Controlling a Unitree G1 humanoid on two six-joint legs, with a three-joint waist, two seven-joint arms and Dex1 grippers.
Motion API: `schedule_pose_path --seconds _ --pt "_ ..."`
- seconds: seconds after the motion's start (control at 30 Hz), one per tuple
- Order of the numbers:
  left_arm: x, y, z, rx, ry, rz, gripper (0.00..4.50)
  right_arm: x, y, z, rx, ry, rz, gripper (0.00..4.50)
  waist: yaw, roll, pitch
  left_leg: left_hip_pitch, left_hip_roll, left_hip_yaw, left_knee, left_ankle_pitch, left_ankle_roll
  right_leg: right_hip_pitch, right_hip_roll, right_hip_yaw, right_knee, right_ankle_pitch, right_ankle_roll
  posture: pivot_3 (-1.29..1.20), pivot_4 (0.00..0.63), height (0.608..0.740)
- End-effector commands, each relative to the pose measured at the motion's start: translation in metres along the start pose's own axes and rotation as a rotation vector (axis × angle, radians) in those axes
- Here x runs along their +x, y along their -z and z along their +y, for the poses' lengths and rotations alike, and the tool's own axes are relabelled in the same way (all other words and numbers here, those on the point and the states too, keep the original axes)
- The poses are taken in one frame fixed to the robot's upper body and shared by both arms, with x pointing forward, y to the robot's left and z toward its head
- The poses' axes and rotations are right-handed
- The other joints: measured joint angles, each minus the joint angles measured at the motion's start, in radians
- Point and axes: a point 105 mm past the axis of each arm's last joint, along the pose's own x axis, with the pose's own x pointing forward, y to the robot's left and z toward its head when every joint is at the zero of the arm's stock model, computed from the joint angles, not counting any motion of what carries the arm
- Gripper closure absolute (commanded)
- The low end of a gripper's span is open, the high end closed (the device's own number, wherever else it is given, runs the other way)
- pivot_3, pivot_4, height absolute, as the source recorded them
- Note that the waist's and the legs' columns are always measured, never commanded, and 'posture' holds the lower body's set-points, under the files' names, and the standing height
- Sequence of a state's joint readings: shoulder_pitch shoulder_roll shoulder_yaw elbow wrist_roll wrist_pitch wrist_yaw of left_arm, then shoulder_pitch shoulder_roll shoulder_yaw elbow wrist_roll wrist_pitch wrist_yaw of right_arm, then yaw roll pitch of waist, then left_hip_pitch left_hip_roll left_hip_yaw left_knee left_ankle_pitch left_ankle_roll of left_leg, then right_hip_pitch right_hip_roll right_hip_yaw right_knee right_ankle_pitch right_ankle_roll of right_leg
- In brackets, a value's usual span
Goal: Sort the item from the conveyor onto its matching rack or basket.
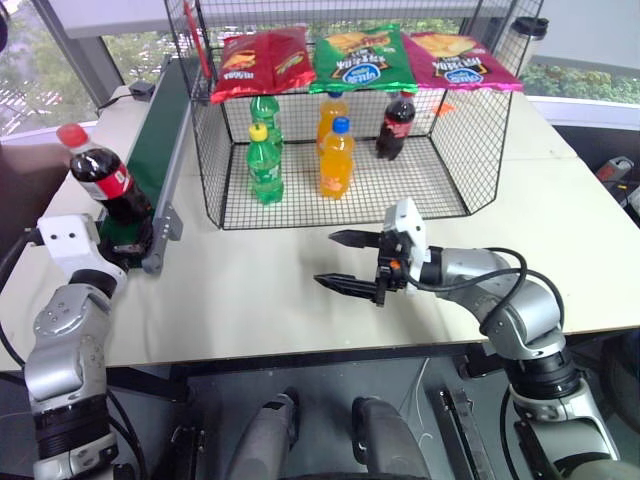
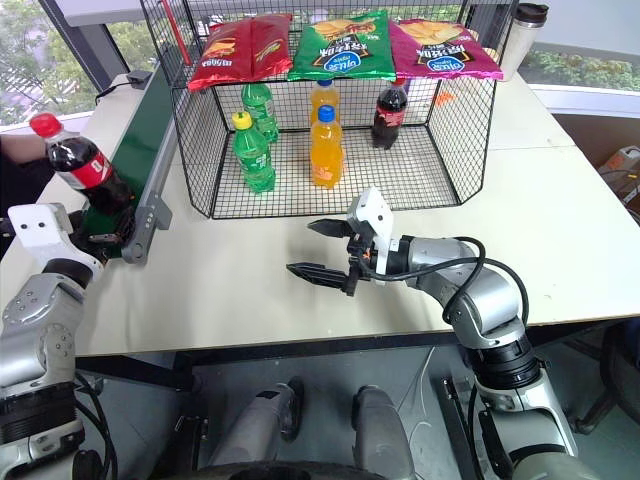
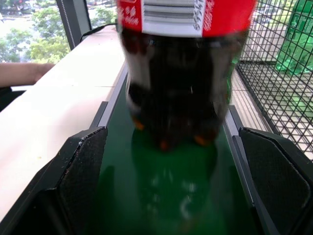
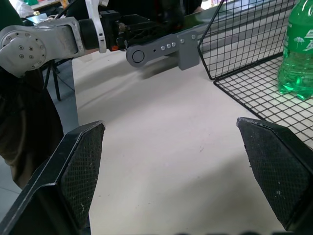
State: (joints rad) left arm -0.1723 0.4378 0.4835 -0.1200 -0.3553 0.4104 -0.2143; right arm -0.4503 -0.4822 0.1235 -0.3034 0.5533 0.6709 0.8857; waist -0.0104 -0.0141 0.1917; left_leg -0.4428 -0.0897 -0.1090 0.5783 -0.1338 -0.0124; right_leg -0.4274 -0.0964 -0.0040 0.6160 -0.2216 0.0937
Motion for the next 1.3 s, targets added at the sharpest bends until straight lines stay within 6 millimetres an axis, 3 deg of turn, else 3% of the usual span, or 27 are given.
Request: schedule_pose_path --seconds 0.03,0.17,0.27,0.3,0.37,0.5,0.6,0.7,0.8,0.93,1.17,1.3 --pt "0.001 -0.013 -0.001 0.018 0.004 -0.045 0.00 -0.002 -0.007 0.004 -0.047 -0.003 -0.020 0.03 0.000 0.000 0.000 0.000 0.000 0.000 0.000 0.000 0.000 0.000 0.000 0.000 0.000 0.000 0.000 0.00 0.150 0.738" --pt "-0.001 -0.019 -0.006 0.000 0.057 -0.093 0.00 -0.003 -0.006 0.003 -0.049 0.012 -0.021 0.03 0.000 0.000 0.000 0.000 0.000 0.000 0.000 0.000 0.000 0.000 0.000 0.000 0.000 0.000 0.000 0.00 0.150 0.738" --pt "-0.008 -0.030 -0.012 -0.081 0.133 -0.140 1.25 -0.004 -0.007 0.001 -0.054 0.023 -0.023 0.00 0.001 0.000 0.000 0.000 0.000 0.000 0.000 0.000 0.000 0.000 0.000 0.000 0.000 0.000 0.000 0.00 0.150 0.738" --pt "-0.010 -0.032 -0.013 -0.097 0.155 -0.136 1.45 -0.004 -0.008 0.001 -0.055 0.025 -0.024 0.00 0.000 0.000 0.000 0.000 0.000 0.000 0.000 0.000 0.000 0.000 0.000 0.000 0.000 0.000 0.000 0.00 0.150 0.738" --pt "-0.011 -0.036 -0.012 -0.117 0.165 -0.133 1.45 -0.003 -0.008 0.002 -0.056 0.026 -0.026 0.00 0.000 0.000 0.000 0.000 0.000 0.000 0.000 0.000 0.000 0.000 0.000 0.000 0.000 0.000 0.000 0.00 0.150 0.738" --pt "-0.009 -0.064 -0.015 -0.178 0.219 -0.183 1.45 -0.002 -0.010 0.004 -0.055 0.028 -0.030 0.00 -0.001 -0.001 0.001 0.000 0.000 0.000 0.000 0.000 0.000 0.000 0.000 0.000 0.000 0.000 0.000 0.00 0.150 0.738" --pt "-0.009 -0.077 -0.044 -0.165 0.379 -0.178 1.45 -0.001 -0.013 0.003 -0.056 0.029 -0.033 0.00 0.002 -0.001 0.001 -0.001 0.000 -0.001 0.000 0.000 0.000 0.000 0.000 -0.001 0.000 0.000 0.000 0.00 0.150 0.738" --pt "-0.009 -0.077 -0.078 -0.119 0.544 -0.138 1.45 -0.001 -0.016 0.003 -0.059 0.030 -0.038 0.00 0.004 -0.001 0.001 -0.001 -0.001 -0.001 0.000 0.000 0.000 0.000 0.000 -0.001 -0.001 0.000 0.000 0.00 0.150 0.738" --pt "-0.011 -0.069 -0.119 -0.038 0.731 -0.104 1.45 -0.001 -0.020 0.001 -0.057 0.031 -0.046 0.00 0.000 -0.001 0.001 -0.001 -0.001 0.000 0.000 0.000 0.000 0.001 0.000 0.000 -0.001 0.000 0.000 0.00 0.150 0.738" --pt "-0.022 -0.041 -0.178 0.077 1.039 -0.030 1.45 -0.003 -0.027 -0.003 -0.076 0.042 -0.049 0.00 0.000 -0.001 0.001 -0.001 -0.001 0.000 0.000 0.000 0.000 0.000 0.000 0.000 -0.001 0.000 0.000 0.00 0.150 0.738" --pt "-0.037 -0.011 -0.225 0.132 1.289 0.000 1.45 -0.008 -0.047 -0.004 -0.051 0.060 -0.122 0.00 -0.001 -0.001 0.001 -0.001 0.000 0.000 -0.001 0.000 0.000 -0.001 0.000 0.000 -0.001 0.000 0.000 0.00 0.150 0.738" --pt "-0.042 -0.003 -0.240 0.144 1.358 -0.004 1.45 -0.009 -0.054 -0.002 -0.040 0.059 -0.141 0.00 0.000 -0.001 0.001 -0.001 0.000 0.000 -0.001 0.000 0.000 -0.001 0.000 0.000 -0.001 0.000 0.000 0.00 0.150 0.738"
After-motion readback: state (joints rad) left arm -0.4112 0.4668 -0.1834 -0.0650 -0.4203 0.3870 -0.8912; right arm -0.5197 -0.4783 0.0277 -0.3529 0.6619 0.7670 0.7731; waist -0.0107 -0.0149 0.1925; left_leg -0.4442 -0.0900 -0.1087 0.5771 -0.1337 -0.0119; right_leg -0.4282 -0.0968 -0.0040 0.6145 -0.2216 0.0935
